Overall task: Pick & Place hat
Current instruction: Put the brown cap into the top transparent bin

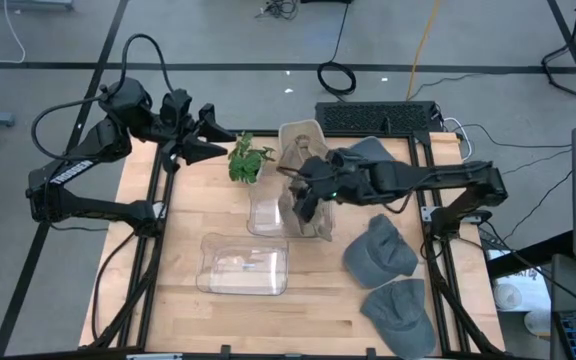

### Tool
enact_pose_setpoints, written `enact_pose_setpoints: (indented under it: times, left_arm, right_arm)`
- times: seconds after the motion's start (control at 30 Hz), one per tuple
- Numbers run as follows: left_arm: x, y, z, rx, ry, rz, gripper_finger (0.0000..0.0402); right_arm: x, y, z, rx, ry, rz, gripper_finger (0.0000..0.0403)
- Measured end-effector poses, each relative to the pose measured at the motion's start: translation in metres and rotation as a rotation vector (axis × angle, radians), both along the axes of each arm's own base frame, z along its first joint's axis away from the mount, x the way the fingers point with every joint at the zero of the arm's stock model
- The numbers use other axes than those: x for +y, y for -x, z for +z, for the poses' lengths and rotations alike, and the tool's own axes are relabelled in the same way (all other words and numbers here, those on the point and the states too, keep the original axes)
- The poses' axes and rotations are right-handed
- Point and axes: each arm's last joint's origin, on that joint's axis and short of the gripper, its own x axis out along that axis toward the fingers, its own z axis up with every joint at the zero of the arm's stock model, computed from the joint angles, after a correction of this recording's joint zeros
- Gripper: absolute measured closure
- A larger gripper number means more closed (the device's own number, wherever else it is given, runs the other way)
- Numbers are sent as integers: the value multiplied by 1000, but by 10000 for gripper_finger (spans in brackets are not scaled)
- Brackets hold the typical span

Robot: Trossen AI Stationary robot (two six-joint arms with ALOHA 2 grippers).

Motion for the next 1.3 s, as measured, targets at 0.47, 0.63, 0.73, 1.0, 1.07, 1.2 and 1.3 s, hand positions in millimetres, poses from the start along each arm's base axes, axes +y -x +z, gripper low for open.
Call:
enact_pose_setpoints:
  times: [0.47, 0.63, 0.73, 1.0, 1.07, 1.2, 1.3]
  left_arm:
    - [0, 0, 0, 11, 44, 12, 188]
    - [2, 0, 0, 13, 70, 58, 188]
    - [3, -1, 0, 17, 113, 112, 188]
    - [13, -5, -2, 15, 287, 364, 188]
    - [18, -12, -5, 25, 319, 420, 188]
    - [26, -26, -14, 61, 318, 480, 188]
    - [34, -34, -20, 79, 308, 535, 188]
  right_arm:
    - [-25, 36, 35, 49, 267, 128, 193]
    - [-25, 42, 40, 107, 395, 219, 191]
    - [-25, 48, 44, 127, 432, 242, 191]
    - [-25, 65, 54, 134, 473, 264, 192]
    - [-25, 72, 59, 119, 482, 264, 191]
    - [-25, 84, 68, 108, 525, 281, 189]
    - [-25, 95, 75, 89, 542, 283, 188]
